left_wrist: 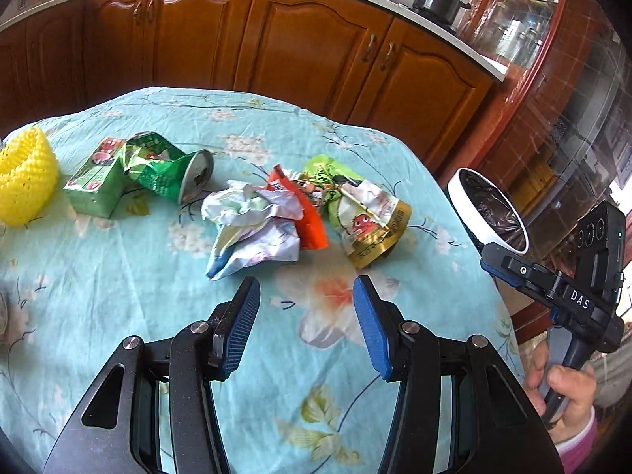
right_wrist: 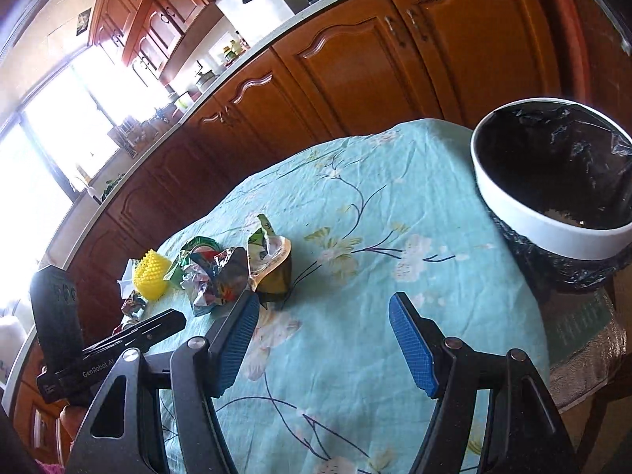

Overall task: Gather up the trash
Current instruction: 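Move both tools back to the table toward the remaining trash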

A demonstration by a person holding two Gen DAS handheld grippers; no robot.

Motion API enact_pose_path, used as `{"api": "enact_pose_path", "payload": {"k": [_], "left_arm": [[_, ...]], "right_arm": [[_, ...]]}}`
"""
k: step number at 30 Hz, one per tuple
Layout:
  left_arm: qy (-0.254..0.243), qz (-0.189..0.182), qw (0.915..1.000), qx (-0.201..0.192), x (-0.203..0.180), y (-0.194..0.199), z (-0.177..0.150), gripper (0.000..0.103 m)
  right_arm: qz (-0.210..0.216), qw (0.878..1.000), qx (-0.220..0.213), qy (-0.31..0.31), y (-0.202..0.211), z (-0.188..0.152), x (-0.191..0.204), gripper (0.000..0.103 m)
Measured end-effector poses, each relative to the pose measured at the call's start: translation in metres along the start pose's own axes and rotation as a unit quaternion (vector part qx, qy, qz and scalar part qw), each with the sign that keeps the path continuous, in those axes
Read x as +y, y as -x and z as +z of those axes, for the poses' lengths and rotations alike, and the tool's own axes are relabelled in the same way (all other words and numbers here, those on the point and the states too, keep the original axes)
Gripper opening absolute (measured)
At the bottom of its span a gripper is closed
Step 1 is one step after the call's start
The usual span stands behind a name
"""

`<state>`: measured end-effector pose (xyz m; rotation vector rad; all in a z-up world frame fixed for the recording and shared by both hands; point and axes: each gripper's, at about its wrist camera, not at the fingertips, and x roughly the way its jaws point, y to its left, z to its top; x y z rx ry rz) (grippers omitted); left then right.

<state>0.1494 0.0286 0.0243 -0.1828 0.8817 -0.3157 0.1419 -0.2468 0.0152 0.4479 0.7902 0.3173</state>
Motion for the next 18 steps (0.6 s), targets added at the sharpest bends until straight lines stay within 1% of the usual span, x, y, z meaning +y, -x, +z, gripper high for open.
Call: {"api": "enact_pose_path", "payload": {"k": [5, 9, 18], "left_arm": [[0.013, 0.010, 0.9999, -0.004, 0.018, 0.005, -0.003, 0.049], [0.012, 0.019, 0.9997, -0.005, 0.025, 0.006, 0.000, 0.049], [0.000, 0.026, 0.9997, -0.002, 0.035, 0.001, 0.014, 0.049]], "right_arm": [[0.004, 1.000, 0.010, 0.018, -0.014, 0.001, 0.015, 0.071], [0.006, 0.999, 0.015, 0.039, -0.023, 0.006, 0.027, 0.071], [-0.010, 0.996, 0.019, 0.088, -0.043, 0.031, 0.043, 0.071]]}}
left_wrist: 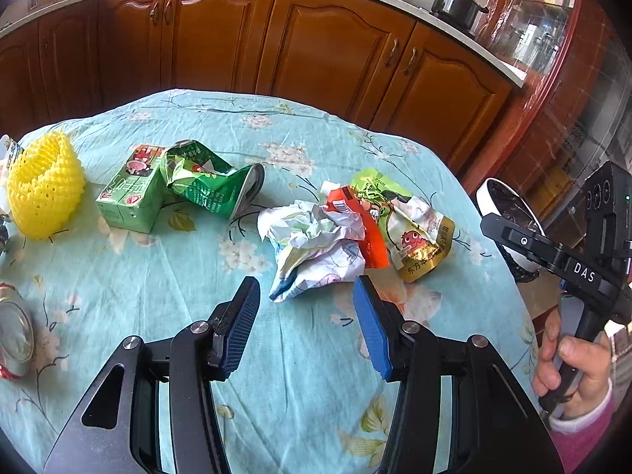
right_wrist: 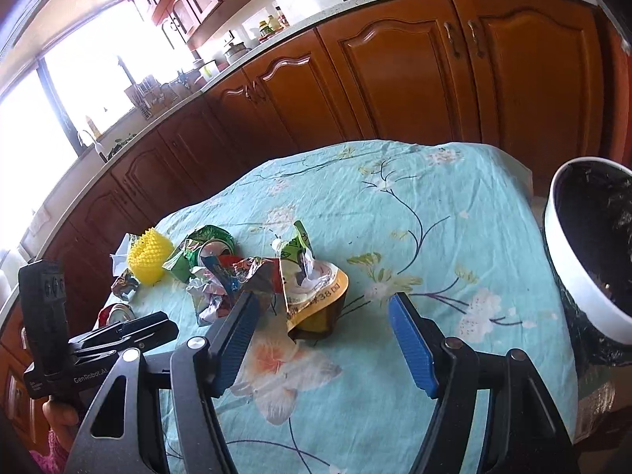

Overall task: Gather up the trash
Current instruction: 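Move both tools back to the table toward the remaining trash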

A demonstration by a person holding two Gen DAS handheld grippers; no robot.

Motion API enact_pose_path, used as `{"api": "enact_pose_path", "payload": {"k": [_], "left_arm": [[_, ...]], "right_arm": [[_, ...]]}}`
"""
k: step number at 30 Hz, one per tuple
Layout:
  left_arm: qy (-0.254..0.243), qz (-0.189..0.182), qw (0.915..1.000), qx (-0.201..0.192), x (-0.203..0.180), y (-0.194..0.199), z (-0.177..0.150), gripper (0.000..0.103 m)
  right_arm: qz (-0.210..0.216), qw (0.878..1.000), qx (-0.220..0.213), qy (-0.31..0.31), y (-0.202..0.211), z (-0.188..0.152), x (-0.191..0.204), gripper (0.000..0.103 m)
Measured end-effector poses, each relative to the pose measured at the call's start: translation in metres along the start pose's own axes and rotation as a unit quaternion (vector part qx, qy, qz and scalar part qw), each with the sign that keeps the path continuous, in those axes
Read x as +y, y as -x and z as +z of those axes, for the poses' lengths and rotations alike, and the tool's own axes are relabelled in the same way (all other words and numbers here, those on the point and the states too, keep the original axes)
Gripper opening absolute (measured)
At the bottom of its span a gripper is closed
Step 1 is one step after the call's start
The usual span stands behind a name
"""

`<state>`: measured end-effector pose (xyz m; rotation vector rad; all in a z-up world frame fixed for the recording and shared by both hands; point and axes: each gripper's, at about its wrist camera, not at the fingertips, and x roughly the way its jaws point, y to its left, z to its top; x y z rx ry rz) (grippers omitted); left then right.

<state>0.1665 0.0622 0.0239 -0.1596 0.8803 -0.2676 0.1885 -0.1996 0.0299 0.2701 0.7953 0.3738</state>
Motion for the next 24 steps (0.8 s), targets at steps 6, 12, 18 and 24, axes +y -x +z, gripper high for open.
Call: {"api": "enact_pose_path", "payload": {"k": [6, 12, 18, 24], "left_arm": [[0.000, 0.000, 1.0000, 0.005, 0.006, -0.011, 0.014, 0.049], [0.000, -0.010, 0.9995, 0.028, 0.012, -0.029, 0.020, 0.049], [-0.004, -0.023, 0.9990, 0.038, 0.009, -0.039, 0.021, 0.049], [-0.015, -0.036, 0.9983, 0.045, 0.001, -0.048, 0.021, 0.048]], "right_arm": [[-0.001, 0.999, 0.006, 0.036, -0.011, 0.009, 0.017, 0.069], [0.002, 0.998, 0.027, 0.062, -0.038, 0.016, 0.023, 0.069], [-0.002, 0.996, 0.059, 0.066, -0.066, 0.019, 0.014, 0.069], [0.019, 0.996, 0.080, 0.041, -0.080, 0.014, 0.004, 0.053]]}}
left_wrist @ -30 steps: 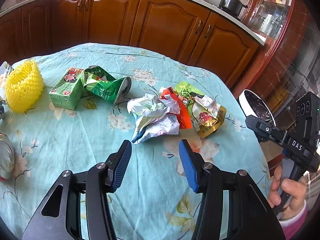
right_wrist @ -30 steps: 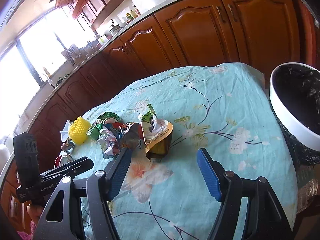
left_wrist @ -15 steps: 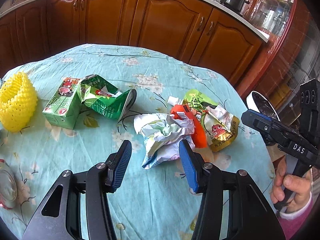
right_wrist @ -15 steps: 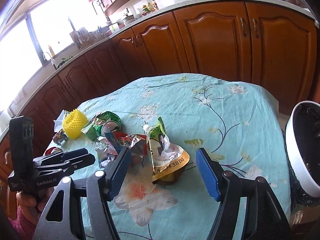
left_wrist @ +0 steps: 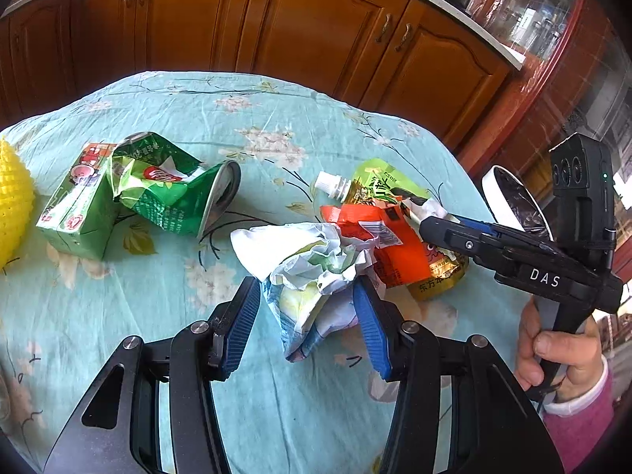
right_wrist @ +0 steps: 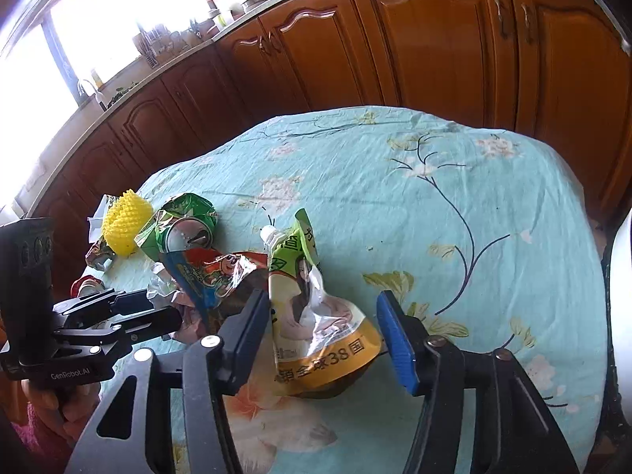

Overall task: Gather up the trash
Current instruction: 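Grasp the crumpled white paper with the left tool while the right tool grasps the green-yellow snack bag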

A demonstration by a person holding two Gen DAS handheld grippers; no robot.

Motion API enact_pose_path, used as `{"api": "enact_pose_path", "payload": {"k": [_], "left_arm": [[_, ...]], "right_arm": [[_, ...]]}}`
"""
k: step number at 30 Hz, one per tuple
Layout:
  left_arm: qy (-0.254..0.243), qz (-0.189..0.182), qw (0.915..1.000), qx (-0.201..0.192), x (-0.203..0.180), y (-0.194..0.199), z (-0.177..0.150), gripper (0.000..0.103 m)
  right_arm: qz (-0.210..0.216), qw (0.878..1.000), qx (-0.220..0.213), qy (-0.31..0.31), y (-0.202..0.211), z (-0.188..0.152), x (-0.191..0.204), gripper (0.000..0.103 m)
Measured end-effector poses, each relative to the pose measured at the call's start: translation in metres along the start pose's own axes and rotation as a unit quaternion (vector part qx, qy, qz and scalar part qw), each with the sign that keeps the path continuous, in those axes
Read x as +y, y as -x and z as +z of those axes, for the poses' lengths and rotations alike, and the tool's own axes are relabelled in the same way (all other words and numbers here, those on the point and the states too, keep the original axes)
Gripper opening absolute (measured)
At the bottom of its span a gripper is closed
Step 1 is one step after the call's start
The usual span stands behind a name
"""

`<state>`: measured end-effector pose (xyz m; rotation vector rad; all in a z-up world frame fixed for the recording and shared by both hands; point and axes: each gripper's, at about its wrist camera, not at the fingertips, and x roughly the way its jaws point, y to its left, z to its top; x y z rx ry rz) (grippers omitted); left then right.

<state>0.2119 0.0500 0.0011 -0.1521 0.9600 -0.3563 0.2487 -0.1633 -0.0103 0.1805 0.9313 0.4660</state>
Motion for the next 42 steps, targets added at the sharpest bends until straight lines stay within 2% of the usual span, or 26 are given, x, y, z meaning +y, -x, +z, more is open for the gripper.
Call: {"api": "enact_pose_path", "payload": {"k": [1, 2, 7, 9, 10, 11, 17, 21, 22, 23, 31, 42], "left_arm": [[-0.003, -0.003, 1.0000, 0.000, -0.001, -0.001, 0.000, 0.045], [-0.005, -0.007, 1.0000, 0.001, -0.003, -0.002, 0.000, 0.036], [-0.015, -0.008, 0.9998, -0.006, -0.007, 0.000, -0.001, 0.031], [-0.016, -0.008, 0.9998, -0.010, -0.008, 0.003, -0.003, 0.028], [-0.016, -0.008, 0.9998, -0.012, -0.008, 0.005, -0.003, 0.018], [-0.016, -0.009, 0.9998, -0.012, -0.008, 0.007, -0.004, 0.016], [-0.015, -0.011, 0.9996, -0.020, -0.006, 0.021, -0.010, 0.016], [-0.013, -0.019, 0.9993, -0.030, -0.009, 0.036, -0.013, 0.016], [-0.014, -0.024, 0.9991, -0.034, -0.012, 0.041, -0.013, 0.016], [-0.017, -0.028, 0.9988, -0.037, -0.014, 0.045, -0.012, 0.016], [-0.038, -0.051, 0.9966, -0.053, -0.039, 0.061, -0.009, 0.016], [-0.085, -0.079, 0.9925, -0.040, -0.097, 0.044, 0.000, 0.016]], "right_arm": [[0.002, 1.000, -0.001, -0.001, 0.000, 0.000, 0.000, 0.052], [0.002, 1.000, -0.002, -0.002, 0.001, -0.001, 0.001, 0.052], [0.010, 1.000, -0.002, 0.000, 0.006, -0.005, 0.004, 0.044], [0.011, 1.000, -0.004, 0.004, 0.010, -0.006, 0.006, 0.038], [0.013, 1.000, -0.004, 0.005, 0.012, -0.007, 0.007, 0.036], [0.016, 1.000, -0.005, 0.003, 0.014, -0.008, 0.008, 0.033], [0.016, 1.000, -0.012, 0.004, 0.025, -0.015, 0.013, 0.027], [0.019, 0.999, -0.033, -0.013, 0.042, -0.018, 0.010, 0.023], [0.021, 0.999, -0.037, -0.018, 0.046, -0.019, 0.009, 0.007], [0.020, 0.999, -0.042, -0.025, 0.051, -0.019, 0.006, 0.005], [0.000, 0.997, -0.067, -0.034, 0.081, -0.032, -0.003, 0.004], [-0.026, 0.992, -0.104, -0.073, 0.131, -0.054, -0.036, 0.004]]}}
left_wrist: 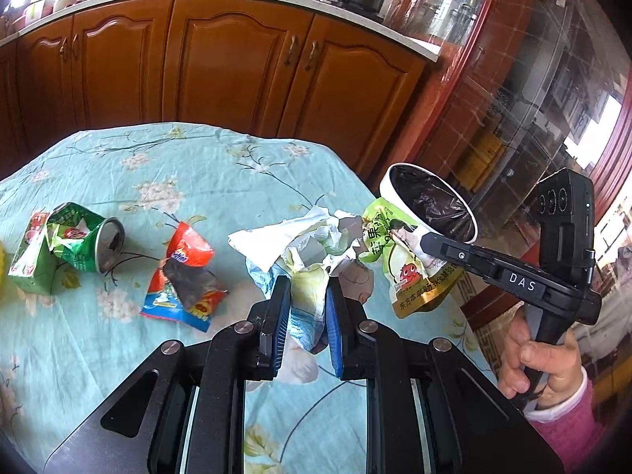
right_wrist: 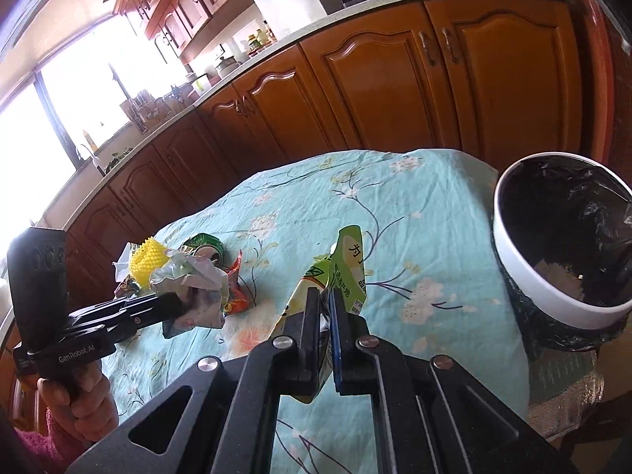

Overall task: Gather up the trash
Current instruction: 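Grasp the crumpled white paper with the left tool while the right tool grasps the green-yellow snack bag, then carry paper and snack bag over the bin and open both tools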

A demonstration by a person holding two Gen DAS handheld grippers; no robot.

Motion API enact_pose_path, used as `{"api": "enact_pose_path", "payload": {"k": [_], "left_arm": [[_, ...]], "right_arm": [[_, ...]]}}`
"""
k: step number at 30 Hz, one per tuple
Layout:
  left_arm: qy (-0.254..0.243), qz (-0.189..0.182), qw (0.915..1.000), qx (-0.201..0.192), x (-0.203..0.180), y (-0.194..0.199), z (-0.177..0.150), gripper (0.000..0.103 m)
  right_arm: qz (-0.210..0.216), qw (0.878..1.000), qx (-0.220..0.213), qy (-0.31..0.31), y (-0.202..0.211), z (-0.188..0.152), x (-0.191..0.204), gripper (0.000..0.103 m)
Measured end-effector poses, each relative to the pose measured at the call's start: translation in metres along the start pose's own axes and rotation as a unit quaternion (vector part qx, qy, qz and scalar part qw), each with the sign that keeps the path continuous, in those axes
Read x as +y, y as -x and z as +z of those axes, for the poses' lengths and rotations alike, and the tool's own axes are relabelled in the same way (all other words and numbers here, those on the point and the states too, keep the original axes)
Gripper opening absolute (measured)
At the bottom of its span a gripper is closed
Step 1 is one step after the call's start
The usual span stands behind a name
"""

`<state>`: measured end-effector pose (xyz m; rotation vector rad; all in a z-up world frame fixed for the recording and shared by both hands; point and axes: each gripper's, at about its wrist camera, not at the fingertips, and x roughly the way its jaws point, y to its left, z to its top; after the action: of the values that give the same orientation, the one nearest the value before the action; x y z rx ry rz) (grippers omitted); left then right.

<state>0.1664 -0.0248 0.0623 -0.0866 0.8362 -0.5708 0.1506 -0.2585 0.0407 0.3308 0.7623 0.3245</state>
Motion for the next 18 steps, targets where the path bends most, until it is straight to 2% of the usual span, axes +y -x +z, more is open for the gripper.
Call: {"api": "enact_pose_path", "payload": {"k": [18], "left_arm": [[-0.057, -0.047, 0.9967, 0.034, -0.076, -0.053, 0.034, 0.016]], "right_arm": [[-0.060, 0.996, -0.049, -0.047, 0.064, -0.001, -0.066, 0.004]]}}
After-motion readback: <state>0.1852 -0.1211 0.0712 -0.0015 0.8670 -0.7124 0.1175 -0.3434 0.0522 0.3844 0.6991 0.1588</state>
